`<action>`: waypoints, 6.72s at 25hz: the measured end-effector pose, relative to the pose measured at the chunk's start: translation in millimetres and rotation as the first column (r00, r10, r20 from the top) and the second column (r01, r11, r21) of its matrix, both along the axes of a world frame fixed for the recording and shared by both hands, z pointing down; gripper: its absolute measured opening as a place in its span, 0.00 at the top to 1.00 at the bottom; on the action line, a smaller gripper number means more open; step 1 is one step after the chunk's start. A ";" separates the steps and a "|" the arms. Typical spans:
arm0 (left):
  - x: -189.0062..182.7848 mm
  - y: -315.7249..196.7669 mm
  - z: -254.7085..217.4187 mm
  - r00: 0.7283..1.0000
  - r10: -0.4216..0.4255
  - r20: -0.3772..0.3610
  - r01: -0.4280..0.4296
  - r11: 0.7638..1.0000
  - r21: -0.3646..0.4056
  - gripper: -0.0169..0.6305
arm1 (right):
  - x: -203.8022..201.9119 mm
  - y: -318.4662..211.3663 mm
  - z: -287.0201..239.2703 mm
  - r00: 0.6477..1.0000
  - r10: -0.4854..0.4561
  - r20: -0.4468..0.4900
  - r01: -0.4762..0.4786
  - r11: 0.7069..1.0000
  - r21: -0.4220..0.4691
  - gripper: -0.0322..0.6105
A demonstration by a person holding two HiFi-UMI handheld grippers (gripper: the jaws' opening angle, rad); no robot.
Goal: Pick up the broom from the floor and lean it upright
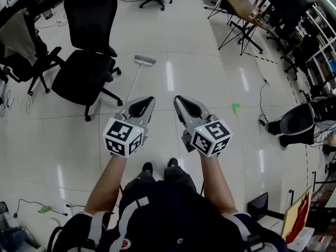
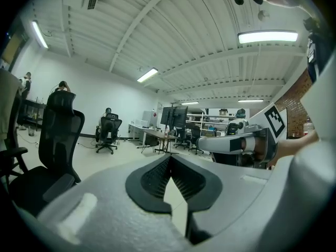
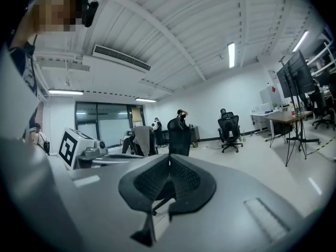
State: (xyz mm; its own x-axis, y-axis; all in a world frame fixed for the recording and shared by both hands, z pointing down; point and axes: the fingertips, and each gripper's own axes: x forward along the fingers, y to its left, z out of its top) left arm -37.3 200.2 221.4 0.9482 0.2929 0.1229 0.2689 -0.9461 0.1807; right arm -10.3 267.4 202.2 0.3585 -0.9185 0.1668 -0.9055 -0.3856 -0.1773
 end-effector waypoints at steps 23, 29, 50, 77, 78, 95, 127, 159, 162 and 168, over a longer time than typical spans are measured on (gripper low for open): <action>177.3 -22.9 8.0 0.956 -0.282 0.080 0.277 0.958 0.074 0.97 | 210.7 -45.7 22.0 0.950 -0.309 0.048 0.308 0.951 0.037 0.95; 186.6 -78.8 21.7 0.922 -0.374 0.102 0.371 0.928 0.048 0.97 | 227.5 -107.5 34.5 0.920 -0.387 0.069 0.386 0.922 0.022 0.95; 132.6 -281.5 82.6 0.685 -0.714 0.142 0.722 0.691 -0.009 0.97 | 165.3 -337.4 77.9 0.627 -0.779 0.029 0.763 0.606 -0.223 0.92; -62.8 -244.1 442.3 -0.065 -0.869 0.490 0.989 0.007 0.144 0.97 | 4.7 -333.3 473.8 -0.242 -0.925 0.292 0.834 -0.352 -0.424 0.84; -67.7 -243.9 460.7 -0.070 -0.867 0.494 0.989 0.002 0.145 0.97 | -0.2 -333.9 491.8 -0.254 -0.922 0.292 0.827 -0.364 -0.429 0.84; -90.9 -280.4 708.5 -0.061 -0.858 0.509 0.997 -0.027 0.073 0.97 | -47.2 -352.7 766.6 -0.462 -0.843 0.276 0.699 -0.537 -0.472 0.82; -116.9 -242.2 797.1 -0.142 -0.830 0.539 0.989 -0.094 0.117 0.97 | -60.8 -333.5 936.1 -0.553 -0.776 0.303 0.438 -0.580 -0.687 0.79; -40.9 -266.9 312.2 -0.093 -0.971 0.220 0.983 -0.055 0.175 0.97 | 14.2 -337.9 332.9 -0.393 -0.919 -0.046 0.842 -0.339 -0.420 0.80; -13.4 -273.4 270.1 -0.037 -0.978 0.204 0.984 0.000 0.179 0.97 | 49.9 -347.3 291.1 -0.312 -0.947 -0.080 0.874 -0.253 -0.415 0.80; 70.1 -293.8 204.5 0.084 -0.979 0.183 0.983 0.111 0.146 0.97 | 132.1 -377.4 225.1 -0.146 -0.982 -0.119 0.918 -0.089 -0.387 0.81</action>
